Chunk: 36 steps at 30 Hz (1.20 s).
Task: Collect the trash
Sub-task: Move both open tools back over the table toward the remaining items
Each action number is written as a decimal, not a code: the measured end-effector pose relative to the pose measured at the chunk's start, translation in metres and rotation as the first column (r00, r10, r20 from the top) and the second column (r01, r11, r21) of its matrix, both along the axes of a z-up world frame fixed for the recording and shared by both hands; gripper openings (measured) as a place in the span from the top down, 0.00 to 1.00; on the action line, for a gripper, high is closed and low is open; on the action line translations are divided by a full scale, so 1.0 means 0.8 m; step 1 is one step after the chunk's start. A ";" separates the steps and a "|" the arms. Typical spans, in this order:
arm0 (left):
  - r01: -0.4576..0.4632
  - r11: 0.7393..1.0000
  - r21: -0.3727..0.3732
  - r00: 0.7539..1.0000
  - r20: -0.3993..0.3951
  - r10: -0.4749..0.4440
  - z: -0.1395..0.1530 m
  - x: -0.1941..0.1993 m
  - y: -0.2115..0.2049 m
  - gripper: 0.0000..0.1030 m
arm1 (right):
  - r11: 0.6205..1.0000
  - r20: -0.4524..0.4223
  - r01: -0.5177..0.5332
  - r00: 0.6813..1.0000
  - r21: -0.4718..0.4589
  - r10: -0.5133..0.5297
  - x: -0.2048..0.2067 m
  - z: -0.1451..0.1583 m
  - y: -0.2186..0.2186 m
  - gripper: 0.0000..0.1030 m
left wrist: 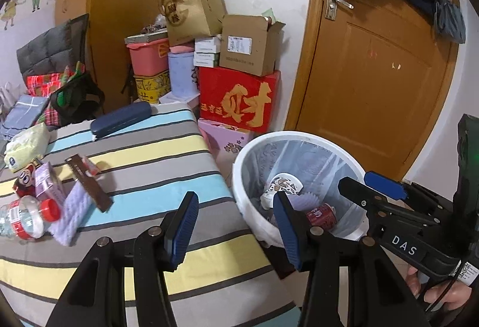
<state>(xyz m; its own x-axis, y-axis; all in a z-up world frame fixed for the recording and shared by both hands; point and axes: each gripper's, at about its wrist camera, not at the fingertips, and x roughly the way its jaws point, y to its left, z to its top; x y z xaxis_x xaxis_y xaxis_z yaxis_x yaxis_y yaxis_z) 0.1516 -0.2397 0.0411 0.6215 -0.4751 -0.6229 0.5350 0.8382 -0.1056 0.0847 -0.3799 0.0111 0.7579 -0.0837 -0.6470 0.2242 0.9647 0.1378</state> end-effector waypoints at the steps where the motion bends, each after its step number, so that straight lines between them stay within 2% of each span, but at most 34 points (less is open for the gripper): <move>1: -0.002 1.000 -0.005 1.000 0.000 0.002 0.001 -0.001 0.003 0.50 | 1.000 0.005 -0.003 1.000 0.001 0.003 0.000 0.001 0.003 0.49; 10: -0.059 0.998 -0.019 0.998 0.030 0.059 0.012 -0.010 0.051 0.50 | 0.999 0.036 -0.033 0.999 -0.005 0.033 0.000 0.009 0.036 0.49; 21: -0.169 0.985 -0.028 0.984 0.062 0.170 0.020 -0.014 0.130 0.49 | 0.994 0.067 -0.111 0.992 0.000 0.111 0.011 0.015 0.085 0.49; 25: -0.216 0.976 -0.033 0.973 0.072 0.218 0.021 -0.013 0.164 0.40 | 0.990 0.064 -0.141 0.988 -0.003 0.141 0.019 0.014 0.102 0.46; 36: -0.345 0.938 -0.039 0.936 0.063 0.347 0.014 0.004 0.272 0.40 | 0.972 0.050 -0.233 0.971 -0.008 0.233 0.042 0.010 0.155 0.45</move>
